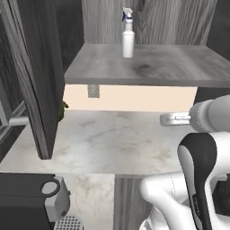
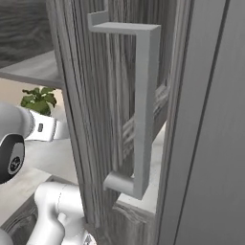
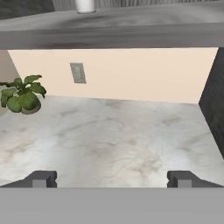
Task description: Move the cutting board and knife to the sink. Then move spray from the cabinet to the counter.
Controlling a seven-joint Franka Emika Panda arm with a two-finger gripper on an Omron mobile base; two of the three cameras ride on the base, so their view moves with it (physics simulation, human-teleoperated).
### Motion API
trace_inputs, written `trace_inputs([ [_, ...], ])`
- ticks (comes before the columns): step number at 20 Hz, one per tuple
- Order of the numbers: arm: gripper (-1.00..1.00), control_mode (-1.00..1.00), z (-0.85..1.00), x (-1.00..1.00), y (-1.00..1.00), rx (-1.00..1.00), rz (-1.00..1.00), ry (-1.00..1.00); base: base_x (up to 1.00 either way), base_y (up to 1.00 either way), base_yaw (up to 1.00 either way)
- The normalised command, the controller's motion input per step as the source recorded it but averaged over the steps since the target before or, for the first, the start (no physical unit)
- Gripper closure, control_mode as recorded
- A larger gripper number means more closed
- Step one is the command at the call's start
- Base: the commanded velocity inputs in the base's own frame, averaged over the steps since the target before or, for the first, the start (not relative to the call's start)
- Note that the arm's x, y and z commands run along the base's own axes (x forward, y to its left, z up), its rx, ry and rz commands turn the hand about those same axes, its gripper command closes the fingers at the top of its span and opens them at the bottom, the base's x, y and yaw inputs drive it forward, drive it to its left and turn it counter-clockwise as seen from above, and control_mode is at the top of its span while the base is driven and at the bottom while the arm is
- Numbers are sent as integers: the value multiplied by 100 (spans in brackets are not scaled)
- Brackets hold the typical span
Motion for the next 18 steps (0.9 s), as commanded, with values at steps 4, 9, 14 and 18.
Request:
trace_inputs([
  [4, -100, 100, 0, 0, 0, 0, 0, 0, 0, 0, 21],
  [9, -100, 100, 0, 0, 0, 0, 0, 0, -8, 19, -3],
  [14, -100, -100, 3, -24, 13, -3, 0, -4, -21, 18, 0],
  [18, -100, -100, 26, -67, 27, -7, 0, -12, 0, 0, 0],
])
